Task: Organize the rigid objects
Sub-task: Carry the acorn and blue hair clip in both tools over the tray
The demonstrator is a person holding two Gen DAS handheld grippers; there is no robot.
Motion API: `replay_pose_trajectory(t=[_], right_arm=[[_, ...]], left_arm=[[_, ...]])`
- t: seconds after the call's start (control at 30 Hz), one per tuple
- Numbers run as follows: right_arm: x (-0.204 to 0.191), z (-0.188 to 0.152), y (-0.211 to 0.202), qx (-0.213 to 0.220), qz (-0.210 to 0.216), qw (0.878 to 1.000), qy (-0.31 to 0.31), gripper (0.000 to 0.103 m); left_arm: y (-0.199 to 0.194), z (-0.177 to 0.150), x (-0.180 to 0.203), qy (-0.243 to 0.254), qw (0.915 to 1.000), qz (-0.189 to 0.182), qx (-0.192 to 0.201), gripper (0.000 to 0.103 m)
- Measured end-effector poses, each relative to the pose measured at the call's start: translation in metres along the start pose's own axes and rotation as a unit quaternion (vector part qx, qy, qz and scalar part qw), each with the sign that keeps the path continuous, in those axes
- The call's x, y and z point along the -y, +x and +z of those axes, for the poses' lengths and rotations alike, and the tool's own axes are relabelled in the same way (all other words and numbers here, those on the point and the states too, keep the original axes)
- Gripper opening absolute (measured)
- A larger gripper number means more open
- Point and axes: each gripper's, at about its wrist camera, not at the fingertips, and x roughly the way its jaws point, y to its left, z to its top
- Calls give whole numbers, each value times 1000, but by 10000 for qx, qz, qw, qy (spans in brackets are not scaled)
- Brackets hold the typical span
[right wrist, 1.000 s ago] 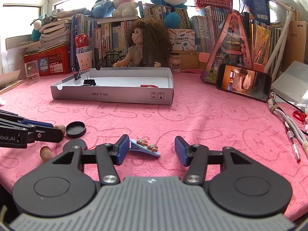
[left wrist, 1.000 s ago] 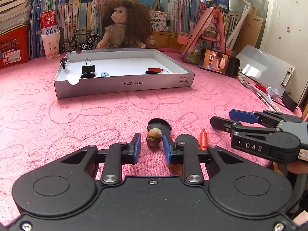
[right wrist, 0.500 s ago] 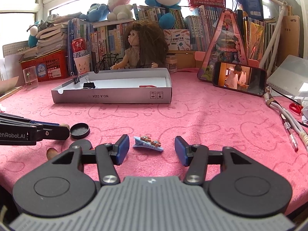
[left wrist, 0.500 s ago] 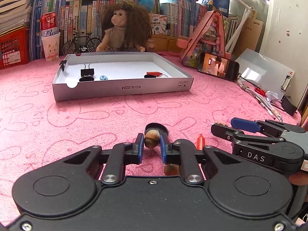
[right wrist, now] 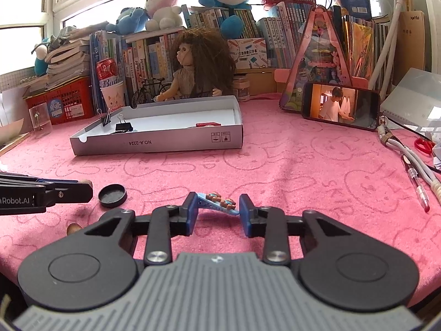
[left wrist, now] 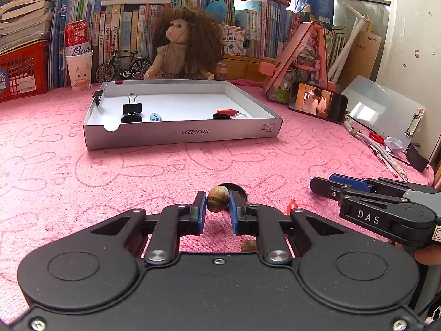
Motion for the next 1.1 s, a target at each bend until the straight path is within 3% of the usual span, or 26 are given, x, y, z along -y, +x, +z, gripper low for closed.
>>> replay_pose_trajectory(t=[1.1], right_arm=[[-6,37,17,281,74,9996,31,37]], left_arm=[[7,39,-24,-211,9984,305,433,17]])
